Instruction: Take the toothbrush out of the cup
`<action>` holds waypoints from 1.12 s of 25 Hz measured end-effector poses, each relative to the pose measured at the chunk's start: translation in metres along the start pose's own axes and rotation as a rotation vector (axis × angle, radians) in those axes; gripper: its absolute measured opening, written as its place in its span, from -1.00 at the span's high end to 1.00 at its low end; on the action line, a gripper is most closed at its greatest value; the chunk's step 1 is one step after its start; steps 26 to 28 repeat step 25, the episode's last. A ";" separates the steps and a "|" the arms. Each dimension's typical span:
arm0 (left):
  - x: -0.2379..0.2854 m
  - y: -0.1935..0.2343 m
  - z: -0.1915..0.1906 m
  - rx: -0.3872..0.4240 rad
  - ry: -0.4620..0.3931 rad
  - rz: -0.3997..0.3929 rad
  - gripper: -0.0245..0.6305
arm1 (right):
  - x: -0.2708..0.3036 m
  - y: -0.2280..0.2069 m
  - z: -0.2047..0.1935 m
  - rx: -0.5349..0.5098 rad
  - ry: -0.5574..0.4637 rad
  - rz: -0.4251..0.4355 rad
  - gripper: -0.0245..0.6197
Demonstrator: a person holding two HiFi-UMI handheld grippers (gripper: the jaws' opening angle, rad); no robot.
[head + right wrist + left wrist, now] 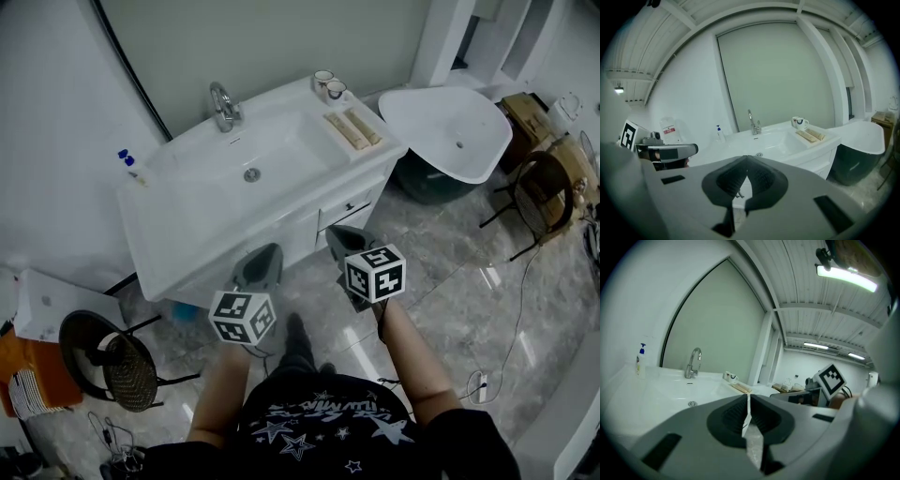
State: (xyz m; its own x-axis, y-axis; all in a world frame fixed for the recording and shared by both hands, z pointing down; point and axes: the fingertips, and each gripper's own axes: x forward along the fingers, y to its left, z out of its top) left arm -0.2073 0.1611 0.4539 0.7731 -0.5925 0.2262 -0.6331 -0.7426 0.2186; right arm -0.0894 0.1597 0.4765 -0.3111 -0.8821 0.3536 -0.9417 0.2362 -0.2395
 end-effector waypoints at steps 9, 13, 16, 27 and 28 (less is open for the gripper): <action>-0.048 -0.037 -0.022 -0.002 0.000 0.017 0.84 | -0.055 0.021 -0.028 -0.024 0.011 -0.012 0.88; -0.062 -0.047 -0.028 -0.005 -0.002 0.023 0.84 | -0.068 0.028 -0.037 -0.036 0.018 -0.017 0.88; -0.071 -0.054 -0.030 -0.004 -0.006 0.025 0.84 | -0.077 0.032 -0.041 -0.041 0.021 -0.020 0.88; -0.082 -0.065 -0.034 -0.005 -0.010 0.026 0.84 | -0.091 0.038 -0.047 -0.055 0.025 -0.019 0.88; -0.082 -0.065 -0.034 -0.005 -0.010 0.026 0.84 | -0.091 0.038 -0.047 -0.055 0.025 -0.019 0.88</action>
